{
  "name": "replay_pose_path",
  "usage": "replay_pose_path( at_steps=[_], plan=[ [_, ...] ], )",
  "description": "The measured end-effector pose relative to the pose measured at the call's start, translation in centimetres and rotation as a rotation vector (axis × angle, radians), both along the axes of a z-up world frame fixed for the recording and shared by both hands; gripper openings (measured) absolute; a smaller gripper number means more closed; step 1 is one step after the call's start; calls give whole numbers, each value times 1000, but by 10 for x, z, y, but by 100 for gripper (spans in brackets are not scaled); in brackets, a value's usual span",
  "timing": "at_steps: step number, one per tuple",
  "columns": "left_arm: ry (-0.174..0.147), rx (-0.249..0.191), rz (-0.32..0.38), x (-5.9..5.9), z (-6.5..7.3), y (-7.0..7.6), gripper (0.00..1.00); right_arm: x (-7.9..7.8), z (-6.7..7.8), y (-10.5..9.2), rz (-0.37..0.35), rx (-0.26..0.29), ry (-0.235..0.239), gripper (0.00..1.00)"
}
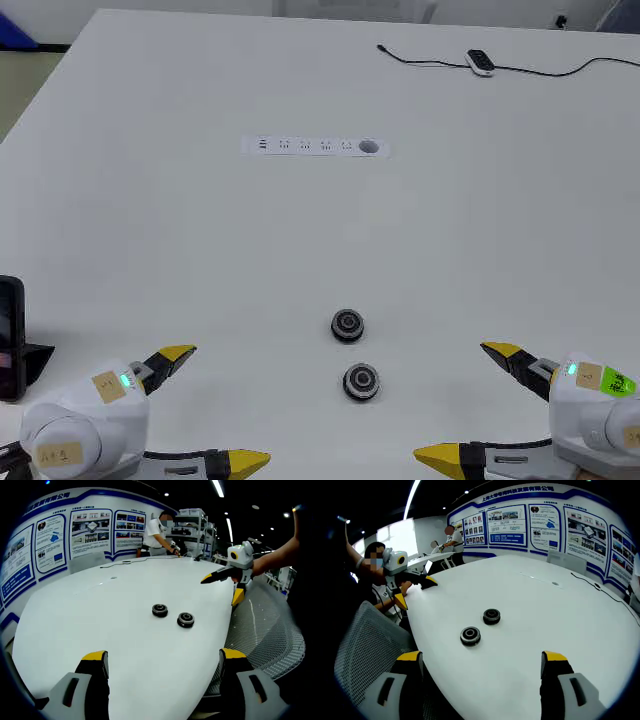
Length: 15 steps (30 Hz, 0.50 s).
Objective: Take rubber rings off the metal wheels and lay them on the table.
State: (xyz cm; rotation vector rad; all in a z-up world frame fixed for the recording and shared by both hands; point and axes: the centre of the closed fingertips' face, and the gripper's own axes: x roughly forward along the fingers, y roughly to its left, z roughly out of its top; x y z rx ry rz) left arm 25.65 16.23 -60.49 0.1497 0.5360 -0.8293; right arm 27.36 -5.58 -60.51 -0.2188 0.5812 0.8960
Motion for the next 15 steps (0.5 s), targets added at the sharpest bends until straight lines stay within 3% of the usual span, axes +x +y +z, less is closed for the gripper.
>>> replay_pose_path(
  at_steps=[15],
  plan=[
    [3, -7, 14, 5, 1, 1, 92, 0, -4, 3, 7, 1, 19, 99]
  ],
)
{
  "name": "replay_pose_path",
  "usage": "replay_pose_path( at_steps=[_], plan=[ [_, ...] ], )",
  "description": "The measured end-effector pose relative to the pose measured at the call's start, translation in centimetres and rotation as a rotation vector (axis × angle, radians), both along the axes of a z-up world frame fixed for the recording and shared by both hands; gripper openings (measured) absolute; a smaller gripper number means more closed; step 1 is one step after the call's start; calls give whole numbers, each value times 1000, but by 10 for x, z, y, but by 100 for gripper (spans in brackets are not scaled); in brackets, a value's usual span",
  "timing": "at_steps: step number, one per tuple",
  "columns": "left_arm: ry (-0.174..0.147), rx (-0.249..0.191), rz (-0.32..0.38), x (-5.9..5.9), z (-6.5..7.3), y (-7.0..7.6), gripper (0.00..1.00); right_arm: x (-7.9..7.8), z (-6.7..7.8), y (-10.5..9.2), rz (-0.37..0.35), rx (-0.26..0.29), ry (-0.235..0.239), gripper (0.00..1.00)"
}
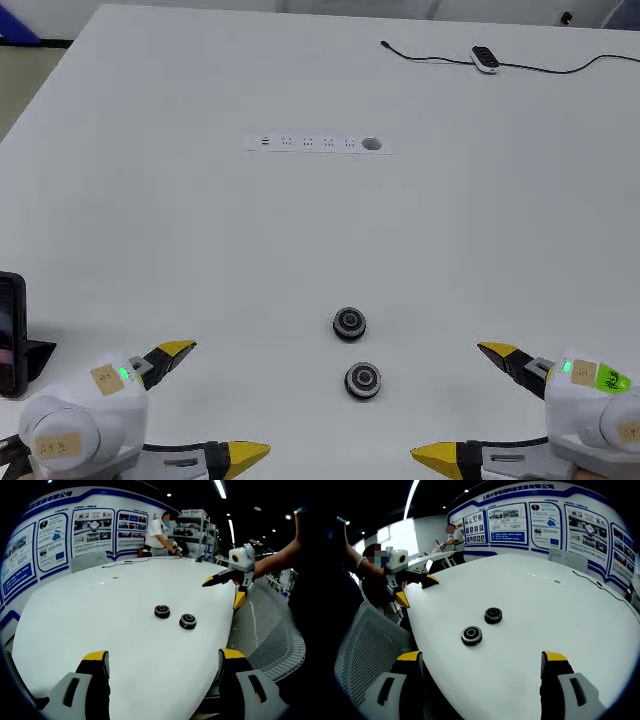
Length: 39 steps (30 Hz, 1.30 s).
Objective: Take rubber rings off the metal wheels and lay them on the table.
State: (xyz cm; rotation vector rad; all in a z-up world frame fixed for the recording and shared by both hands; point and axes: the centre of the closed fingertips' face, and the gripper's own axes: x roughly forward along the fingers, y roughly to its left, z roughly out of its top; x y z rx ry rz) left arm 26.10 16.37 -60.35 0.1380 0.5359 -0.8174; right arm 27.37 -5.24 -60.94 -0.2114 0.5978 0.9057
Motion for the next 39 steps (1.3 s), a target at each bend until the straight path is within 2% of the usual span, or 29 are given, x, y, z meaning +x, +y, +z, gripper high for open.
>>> replay_pose_path(
  at_steps=[21, 28, 39],
  plan=[
    [26, 2, -14, 8, -6, -7, 87, 1, -7, 17, -1, 41, 52, 99],
    [32, 1, -31, 12, -7, -13, 84, 1, -11, 25, -2, 54, 84, 95],
    [40, 9, -74, 16, -9, -23, 76, -2, -15, 34, -14, 80, 149, 84]
  ],
)
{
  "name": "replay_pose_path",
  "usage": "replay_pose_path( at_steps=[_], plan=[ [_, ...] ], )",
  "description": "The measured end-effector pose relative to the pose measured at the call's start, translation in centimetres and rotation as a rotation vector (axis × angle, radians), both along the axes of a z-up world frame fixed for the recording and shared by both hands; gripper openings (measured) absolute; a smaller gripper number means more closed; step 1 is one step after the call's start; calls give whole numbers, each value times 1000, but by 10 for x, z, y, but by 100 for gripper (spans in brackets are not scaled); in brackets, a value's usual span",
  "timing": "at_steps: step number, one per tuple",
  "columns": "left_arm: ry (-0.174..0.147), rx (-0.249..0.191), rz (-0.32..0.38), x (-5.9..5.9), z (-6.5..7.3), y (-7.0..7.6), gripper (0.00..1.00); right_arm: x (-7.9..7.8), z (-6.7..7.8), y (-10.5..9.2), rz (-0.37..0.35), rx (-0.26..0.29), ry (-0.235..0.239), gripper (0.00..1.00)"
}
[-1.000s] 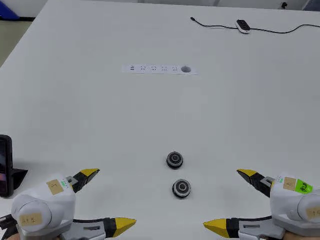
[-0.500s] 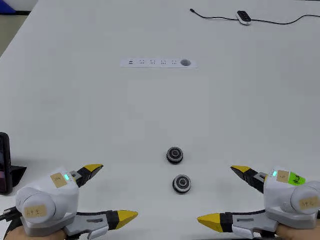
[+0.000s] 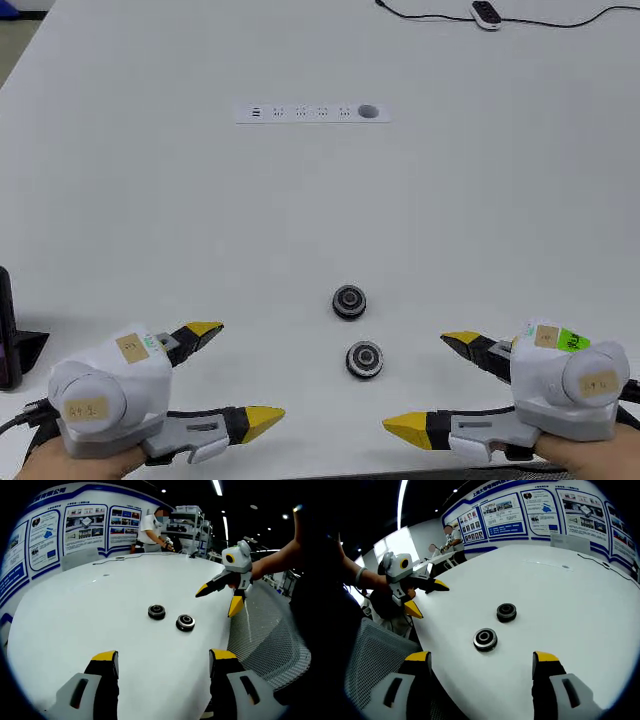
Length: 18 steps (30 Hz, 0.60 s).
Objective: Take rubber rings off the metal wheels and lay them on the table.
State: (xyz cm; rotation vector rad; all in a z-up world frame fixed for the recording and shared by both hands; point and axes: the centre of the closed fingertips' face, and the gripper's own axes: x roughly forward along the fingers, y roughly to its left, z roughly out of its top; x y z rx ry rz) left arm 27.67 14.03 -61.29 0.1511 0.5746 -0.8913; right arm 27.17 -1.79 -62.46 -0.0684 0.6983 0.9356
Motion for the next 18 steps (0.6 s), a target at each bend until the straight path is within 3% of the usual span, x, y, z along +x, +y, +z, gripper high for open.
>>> replay_pose_path(
  at_steps=[18],
  plan=[
    [12, 16, -101, 6, -5, -26, 60, 4, -8, 19, -32, 82, 78, 72]
  ],
)
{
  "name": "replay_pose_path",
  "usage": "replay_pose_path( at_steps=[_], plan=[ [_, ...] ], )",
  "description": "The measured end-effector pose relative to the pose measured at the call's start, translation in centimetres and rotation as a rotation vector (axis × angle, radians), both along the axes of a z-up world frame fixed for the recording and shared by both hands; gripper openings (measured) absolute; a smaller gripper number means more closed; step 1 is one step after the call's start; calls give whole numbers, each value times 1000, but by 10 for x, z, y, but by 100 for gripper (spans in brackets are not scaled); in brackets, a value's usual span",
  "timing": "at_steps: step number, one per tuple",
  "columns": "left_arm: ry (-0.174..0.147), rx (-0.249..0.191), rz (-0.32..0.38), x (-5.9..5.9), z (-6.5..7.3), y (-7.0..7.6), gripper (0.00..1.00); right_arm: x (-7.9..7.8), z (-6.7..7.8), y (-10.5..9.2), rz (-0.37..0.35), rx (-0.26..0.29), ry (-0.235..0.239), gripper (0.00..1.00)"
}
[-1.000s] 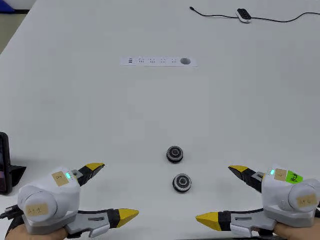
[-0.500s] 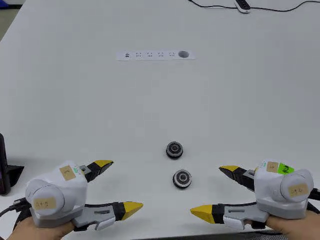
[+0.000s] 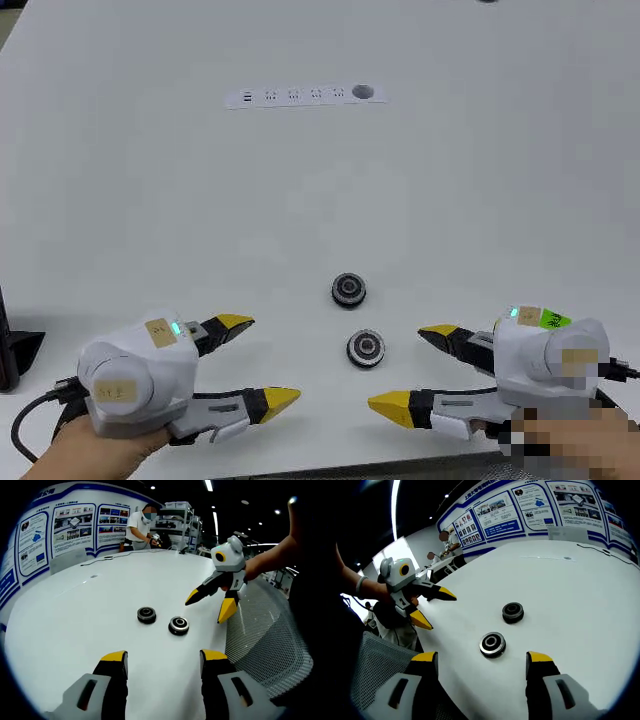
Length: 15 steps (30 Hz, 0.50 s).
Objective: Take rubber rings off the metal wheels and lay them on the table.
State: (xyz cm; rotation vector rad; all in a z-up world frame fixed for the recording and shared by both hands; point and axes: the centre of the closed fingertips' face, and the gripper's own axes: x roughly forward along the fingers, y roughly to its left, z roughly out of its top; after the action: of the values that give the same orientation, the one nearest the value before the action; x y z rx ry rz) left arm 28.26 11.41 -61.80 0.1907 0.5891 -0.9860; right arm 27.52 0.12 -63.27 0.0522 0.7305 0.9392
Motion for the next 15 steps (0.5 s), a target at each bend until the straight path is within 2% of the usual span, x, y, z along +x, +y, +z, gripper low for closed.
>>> replay_pose_path(
  at_steps=[9, 15],
  plan=[
    [-12, -1, -68, 4, 2, -19, 42, 1, -2, 4, -21, 46, 38, 65],
    [-15, -2, -106, 8, 1, -36, 38, 1, -2, 6, -23, 67, 56, 61]
  ],
)
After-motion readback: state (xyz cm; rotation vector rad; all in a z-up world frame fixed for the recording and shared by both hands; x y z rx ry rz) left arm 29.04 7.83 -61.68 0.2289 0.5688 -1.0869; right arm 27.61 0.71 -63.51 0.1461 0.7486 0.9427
